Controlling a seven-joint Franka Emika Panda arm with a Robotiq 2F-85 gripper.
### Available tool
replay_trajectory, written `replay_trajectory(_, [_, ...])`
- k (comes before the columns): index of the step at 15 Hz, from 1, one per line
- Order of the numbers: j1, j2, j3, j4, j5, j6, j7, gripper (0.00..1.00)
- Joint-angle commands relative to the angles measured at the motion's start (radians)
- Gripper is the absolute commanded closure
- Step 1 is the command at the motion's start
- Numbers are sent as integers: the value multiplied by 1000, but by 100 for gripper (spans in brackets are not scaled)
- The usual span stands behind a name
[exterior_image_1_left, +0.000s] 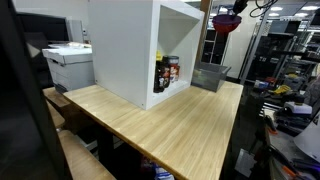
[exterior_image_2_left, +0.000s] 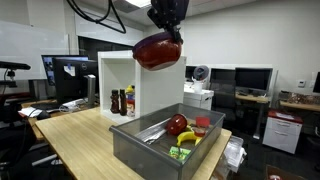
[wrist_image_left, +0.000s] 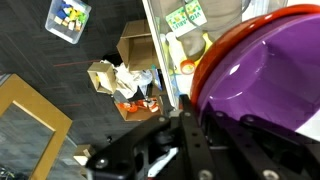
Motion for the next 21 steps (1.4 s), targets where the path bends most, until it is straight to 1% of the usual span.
replay_trajectory(1, [17,-38,10,-5,-48,-17,52,97])
replay_trajectory(8, [25,-49,7,-8,-85,-12,42,97])
replay_trajectory(9, [31,-21,-6,5,-56,-4,16,97])
replay_trajectory(10, [31,-21,-7,5,-57,-4,16,89])
replay_trajectory(21, [30,-15,-9,5,-56,-4,15,89])
